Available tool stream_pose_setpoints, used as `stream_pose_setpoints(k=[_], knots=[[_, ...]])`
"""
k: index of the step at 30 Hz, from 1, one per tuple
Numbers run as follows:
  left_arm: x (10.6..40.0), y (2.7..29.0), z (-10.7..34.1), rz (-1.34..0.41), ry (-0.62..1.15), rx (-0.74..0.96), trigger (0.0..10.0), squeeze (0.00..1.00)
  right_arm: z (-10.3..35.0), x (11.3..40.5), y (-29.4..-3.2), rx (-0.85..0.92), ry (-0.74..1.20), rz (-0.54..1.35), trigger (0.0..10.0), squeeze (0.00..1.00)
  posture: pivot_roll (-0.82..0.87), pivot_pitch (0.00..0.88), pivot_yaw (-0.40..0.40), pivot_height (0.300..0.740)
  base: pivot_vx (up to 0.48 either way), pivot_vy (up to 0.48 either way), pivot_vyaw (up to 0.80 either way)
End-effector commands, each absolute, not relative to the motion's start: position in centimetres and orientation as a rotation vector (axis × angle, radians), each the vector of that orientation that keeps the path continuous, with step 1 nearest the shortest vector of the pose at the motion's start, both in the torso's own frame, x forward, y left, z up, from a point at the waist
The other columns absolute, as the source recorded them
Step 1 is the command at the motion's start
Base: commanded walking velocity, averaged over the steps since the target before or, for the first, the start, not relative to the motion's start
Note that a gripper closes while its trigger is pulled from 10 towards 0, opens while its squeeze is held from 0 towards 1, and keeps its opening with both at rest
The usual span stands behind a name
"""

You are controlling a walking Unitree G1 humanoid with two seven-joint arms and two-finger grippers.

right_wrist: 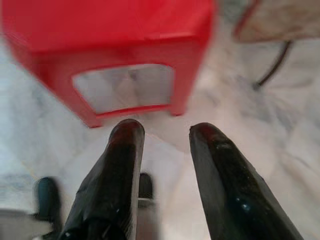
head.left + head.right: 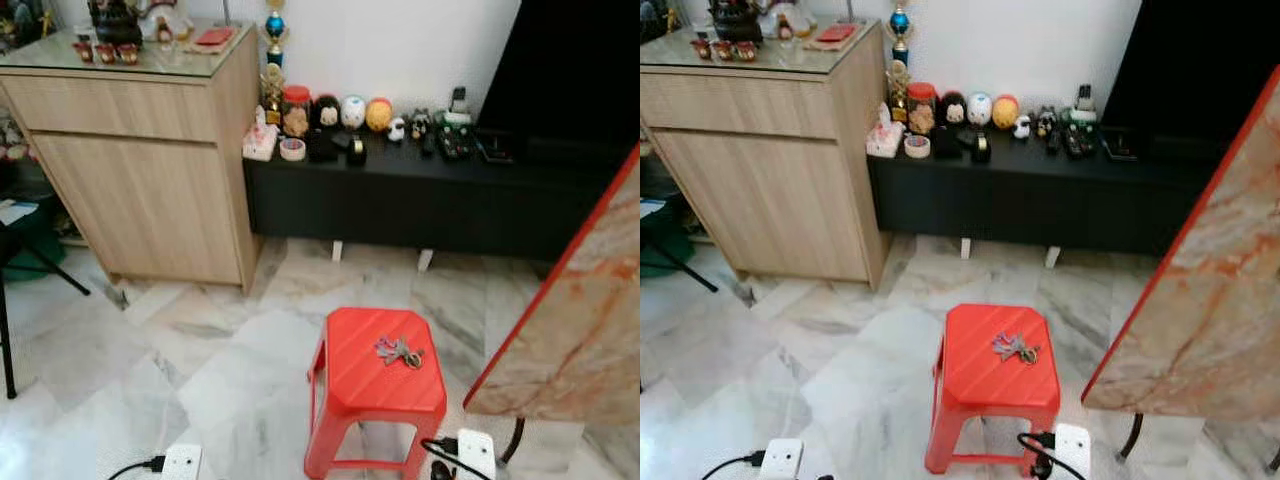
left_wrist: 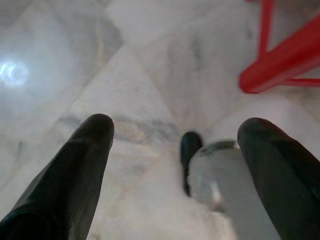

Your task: Hang keys on a hook

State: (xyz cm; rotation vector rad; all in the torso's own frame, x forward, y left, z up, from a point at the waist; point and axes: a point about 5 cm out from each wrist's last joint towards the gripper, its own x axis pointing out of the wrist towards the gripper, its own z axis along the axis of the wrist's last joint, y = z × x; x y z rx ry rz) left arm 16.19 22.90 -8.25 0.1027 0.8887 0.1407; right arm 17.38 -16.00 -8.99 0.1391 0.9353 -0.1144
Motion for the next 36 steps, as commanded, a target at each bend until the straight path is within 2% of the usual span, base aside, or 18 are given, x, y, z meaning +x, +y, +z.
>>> stream_pose_setpoints(k=[1,21,25,36], knots=[[15.9,22.7,-8.5,0.143,0.907,0.094,10.0,0.00,-8.9,17.6,-16.1,0.127,0.923,-0.110,10.0,0.00,0.07,0.040,-0.072,0.740,0.289,0.000,0.00],[15.7,22.7,-8.6,0.142,0.915,0.099,10.0,0.00,-8.7,18.0,-16.0,0.147,0.898,-0.115,10.0,0.00,0.07,0.044,-0.071,0.740,0.286,0.000,0.00],[15.7,22.7,-8.5,0.145,0.914,0.106,10.0,0.00,-8.5,18.3,-15.9,0.151,0.883,-0.110,10.0,0.00,0.07,0.047,-0.071,0.740,0.000,0.000,0.00],[15.6,22.9,-8.5,0.155,0.908,0.100,10.0,0.00,-5.5,22.8,-15.7,0.143,0.643,-0.089,10.0,0.00,0.07,0.052,-0.074,0.740,0.000,0.000,0.00]])
